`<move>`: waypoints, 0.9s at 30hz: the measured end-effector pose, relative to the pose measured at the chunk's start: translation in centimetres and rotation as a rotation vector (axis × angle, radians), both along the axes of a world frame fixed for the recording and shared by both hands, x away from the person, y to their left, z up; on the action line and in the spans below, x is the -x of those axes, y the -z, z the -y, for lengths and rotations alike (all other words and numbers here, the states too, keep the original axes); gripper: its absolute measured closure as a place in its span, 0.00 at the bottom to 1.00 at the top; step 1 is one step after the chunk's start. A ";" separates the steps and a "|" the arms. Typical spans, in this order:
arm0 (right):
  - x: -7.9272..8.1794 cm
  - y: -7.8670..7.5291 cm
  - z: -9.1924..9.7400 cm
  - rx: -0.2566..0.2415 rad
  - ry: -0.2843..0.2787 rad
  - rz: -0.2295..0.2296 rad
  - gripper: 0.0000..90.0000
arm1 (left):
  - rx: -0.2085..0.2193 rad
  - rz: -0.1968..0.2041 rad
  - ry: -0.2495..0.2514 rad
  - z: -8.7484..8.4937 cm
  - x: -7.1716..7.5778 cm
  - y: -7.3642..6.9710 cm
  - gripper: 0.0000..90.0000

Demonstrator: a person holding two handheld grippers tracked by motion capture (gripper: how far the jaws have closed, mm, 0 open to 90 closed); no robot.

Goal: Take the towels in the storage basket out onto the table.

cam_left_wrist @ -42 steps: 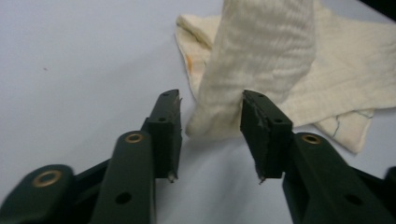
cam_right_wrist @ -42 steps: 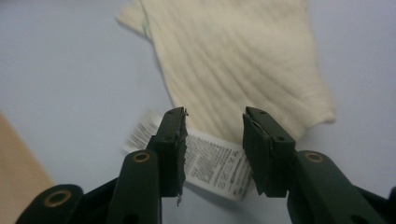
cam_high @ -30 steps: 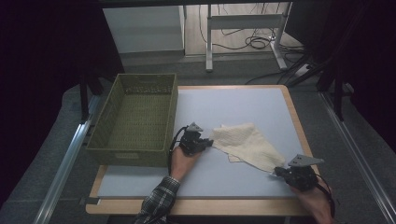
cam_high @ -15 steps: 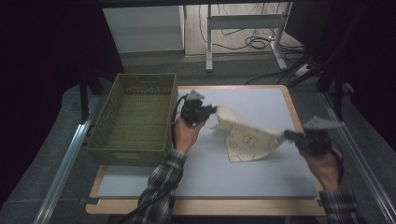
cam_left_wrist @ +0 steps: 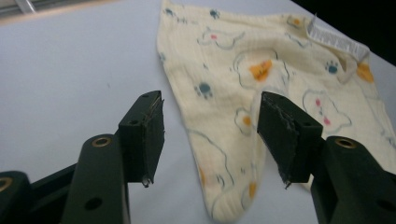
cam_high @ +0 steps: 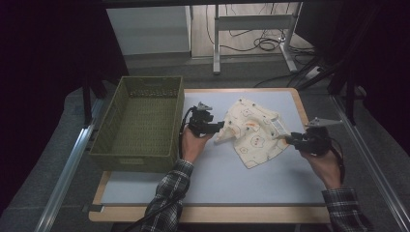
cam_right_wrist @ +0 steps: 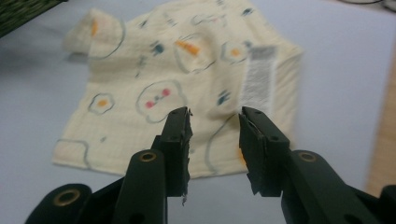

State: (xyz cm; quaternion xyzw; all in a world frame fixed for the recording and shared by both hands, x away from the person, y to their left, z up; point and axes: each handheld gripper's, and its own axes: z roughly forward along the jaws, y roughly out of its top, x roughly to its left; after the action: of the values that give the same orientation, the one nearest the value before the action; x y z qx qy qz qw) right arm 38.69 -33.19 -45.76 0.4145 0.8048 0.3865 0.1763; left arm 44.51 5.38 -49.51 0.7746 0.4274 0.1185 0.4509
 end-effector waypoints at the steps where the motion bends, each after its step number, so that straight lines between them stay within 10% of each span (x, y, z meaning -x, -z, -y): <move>1: 0.2 0.5 -0.2 -0.009 -0.012 -0.012 0.70 | 0.003 -0.004 0.003 -0.1 0.2 0.4 0.46; 13: 2.3 5.2 -6.2 -0.071 -0.197 -0.085 0.71 | 0.022 -0.050 0.085 -0.8 2.5 3.0 0.48; 21: 3.0 6.8 -10.6 -0.008 -0.274 -0.107 0.70 | -0.040 -0.052 0.095 -0.4 2.3 3.9 0.53; 27: 3.8 6.7 -10.9 0.048 -0.261 -0.075 0.97 | -0.089 -0.044 0.099 0.3 1.9 4.4 0.77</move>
State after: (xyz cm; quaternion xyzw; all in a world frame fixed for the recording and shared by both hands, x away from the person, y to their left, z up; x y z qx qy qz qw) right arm 34.88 -22.25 -52.42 0.3161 0.8670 0.3708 0.1041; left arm 42.59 5.08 -53.95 0.8165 0.3927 0.0981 0.4117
